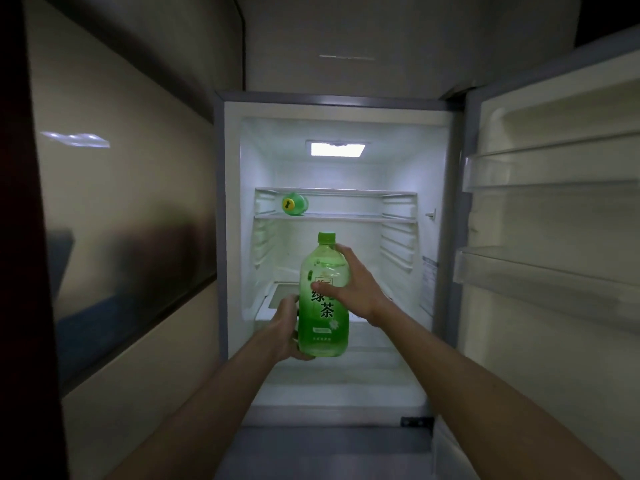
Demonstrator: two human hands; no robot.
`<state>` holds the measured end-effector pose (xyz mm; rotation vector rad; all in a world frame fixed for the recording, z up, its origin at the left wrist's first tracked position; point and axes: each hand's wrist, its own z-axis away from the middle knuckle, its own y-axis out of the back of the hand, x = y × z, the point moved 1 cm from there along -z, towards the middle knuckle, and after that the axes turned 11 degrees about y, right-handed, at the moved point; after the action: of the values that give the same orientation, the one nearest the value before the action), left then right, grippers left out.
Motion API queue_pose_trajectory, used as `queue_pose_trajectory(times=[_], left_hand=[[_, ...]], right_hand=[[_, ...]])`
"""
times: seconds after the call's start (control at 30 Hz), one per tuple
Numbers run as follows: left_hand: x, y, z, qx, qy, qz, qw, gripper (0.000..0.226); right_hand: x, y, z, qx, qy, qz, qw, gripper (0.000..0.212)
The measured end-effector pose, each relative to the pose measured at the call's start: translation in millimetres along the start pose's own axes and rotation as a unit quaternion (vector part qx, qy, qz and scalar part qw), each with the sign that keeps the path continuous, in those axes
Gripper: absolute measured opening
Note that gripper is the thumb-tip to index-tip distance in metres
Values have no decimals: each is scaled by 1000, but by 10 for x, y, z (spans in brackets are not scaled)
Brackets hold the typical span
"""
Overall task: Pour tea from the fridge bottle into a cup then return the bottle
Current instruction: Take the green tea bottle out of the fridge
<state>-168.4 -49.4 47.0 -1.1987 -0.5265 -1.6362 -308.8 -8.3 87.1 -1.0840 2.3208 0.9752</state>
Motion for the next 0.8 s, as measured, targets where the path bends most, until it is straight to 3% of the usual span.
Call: queue_pose_trajectory(times=[0.5, 0.6, 0.8], left_hand=[[-590, -82, 1058, 2, 21, 45, 999, 35], [-693, -100, 1309, 0, 23, 42, 999, 38], [-897, -147, 1851, -21, 18, 41, 999, 46]], right_hand=[[-862, 192, 879, -24, -5, -12, 1000, 85], [-1035, 221, 1055, -20, -8, -22, 1000, 91], [-1454, 375, 1433, -19, -3, -11, 1000, 84]])
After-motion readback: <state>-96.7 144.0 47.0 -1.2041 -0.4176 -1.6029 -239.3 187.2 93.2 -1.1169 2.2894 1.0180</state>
